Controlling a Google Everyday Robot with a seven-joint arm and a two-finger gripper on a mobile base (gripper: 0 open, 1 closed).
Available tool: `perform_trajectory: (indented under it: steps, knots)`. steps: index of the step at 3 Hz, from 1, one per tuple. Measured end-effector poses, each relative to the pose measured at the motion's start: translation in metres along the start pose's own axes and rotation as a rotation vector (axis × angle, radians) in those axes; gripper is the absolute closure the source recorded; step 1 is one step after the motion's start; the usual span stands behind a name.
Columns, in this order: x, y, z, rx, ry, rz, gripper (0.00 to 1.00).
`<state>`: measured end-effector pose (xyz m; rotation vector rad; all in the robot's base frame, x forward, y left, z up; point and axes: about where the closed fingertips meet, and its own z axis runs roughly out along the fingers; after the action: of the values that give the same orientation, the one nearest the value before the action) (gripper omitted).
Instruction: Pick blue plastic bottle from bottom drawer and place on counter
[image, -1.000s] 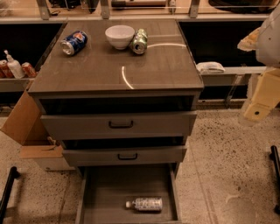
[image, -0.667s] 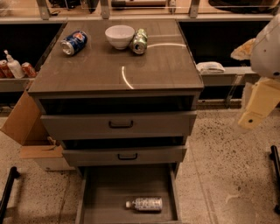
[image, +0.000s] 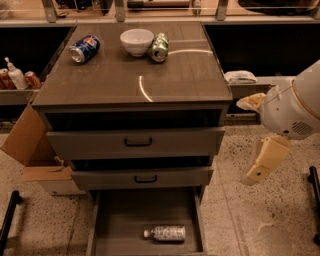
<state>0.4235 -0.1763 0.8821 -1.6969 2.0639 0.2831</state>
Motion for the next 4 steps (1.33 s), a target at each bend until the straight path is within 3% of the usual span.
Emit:
perform_trajectory:
  steps: [2, 4]
  knots:
    - [0.001, 0.005, 0.018, -0.031, -0.036, -0.005, 0.0]
    - [0.002, 0.036, 0.092, -0.102, -0.154, -0.022, 0.0]
